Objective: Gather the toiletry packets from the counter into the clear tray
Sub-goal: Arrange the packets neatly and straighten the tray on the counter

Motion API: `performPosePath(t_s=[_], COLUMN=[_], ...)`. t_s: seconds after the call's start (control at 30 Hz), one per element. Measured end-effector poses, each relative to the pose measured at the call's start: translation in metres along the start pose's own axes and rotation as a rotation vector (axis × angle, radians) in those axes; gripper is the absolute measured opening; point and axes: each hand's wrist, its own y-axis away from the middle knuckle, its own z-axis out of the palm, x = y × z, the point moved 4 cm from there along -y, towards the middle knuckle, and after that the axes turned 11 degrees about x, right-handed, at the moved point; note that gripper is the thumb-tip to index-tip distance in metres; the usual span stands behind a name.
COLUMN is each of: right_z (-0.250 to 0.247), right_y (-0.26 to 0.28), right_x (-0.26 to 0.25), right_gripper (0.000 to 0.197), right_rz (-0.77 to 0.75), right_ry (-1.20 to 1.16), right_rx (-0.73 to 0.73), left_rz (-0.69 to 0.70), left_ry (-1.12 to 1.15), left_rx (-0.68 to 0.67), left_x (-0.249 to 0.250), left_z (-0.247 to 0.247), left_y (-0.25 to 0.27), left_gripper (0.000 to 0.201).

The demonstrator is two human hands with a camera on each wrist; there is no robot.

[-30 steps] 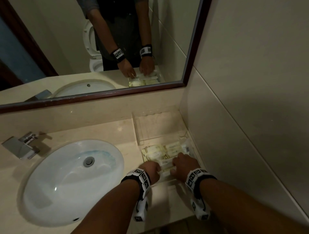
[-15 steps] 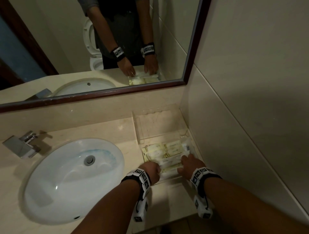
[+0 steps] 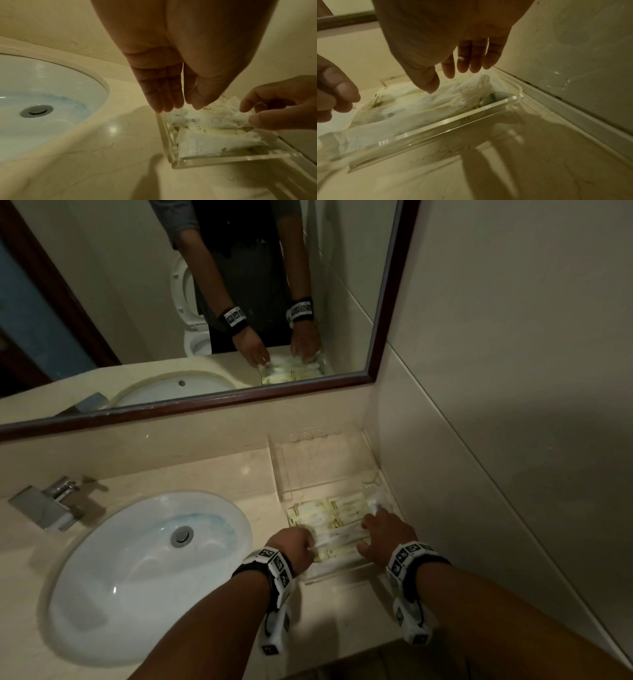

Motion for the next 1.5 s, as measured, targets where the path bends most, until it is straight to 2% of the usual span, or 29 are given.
performPosePath(t_s=[0.13,0.23,0.4,0.5,0.73,0.87,1.07,1.2,1.27,1.33,1.5], right_z=[0.000,0.005,0.018,0.023,0.029,0.030,0.031,0.025,0.022,0.025,0.044], right_y=[0.005,0.011,0.017,0.026,0.038,0.040,0.019,-0.001,-0.007,-0.014,-0.027], right_x=[0.002,0.014,0.032,0.030,0.027,0.026,0.017,-0.007,-0.022,-0.030,-0.025], right_gripper=[0.041,0.046,0.068,0.069,0.081,0.081,0.068,0.064,0.064,0.064,0.063], right_rz=[-0.021,0.028,0.120,0.115,0.088,0.071,0.017,-0.082,-0.174,-0.225,-0.219], right_ry=[-0.036,-0.075,-0.096,-0.111,-0.098,-0.091,-0.039,-0.031,0.006,0.002,0.011], right_rx=[0.107,0.167,0.055,0.044,-0.014,-0.041,0.040,0.011,0.069,0.095,0.087], left_rz=[-0.025,-0.051,-0.086,-0.116,-0.152,-0.154,-0.069,0.028,0.072,0.070,0.006], left_ry=[0.012,0.011,0.045,0.104,0.174,0.153,0.011,-0.128,-0.197,-0.198,-0.148], left_rx=[0.039,0.082,0.066,0.043,0.017,0.016,0.145,0.164,0.168,0.186,0.208], left_x=[-0.011,-0.018,-0.019,-0.017,-0.010,-0.012,-0.004,0.016,0.028,0.037,0.044], left_z=[-0.003,-0.005,0.001,0.006,0.019,0.021,0.008,0.007,0.014,0.022,0.037], left_y=[0.009,0.015,0.025,0.029,0.035,0.038,0.023,0.004,-0.002,-0.007,-0.012], left_gripper=[0.034,0.043,0.073,0.087,0.099,0.096,0.074,0.072,0.073,0.070,0.067])
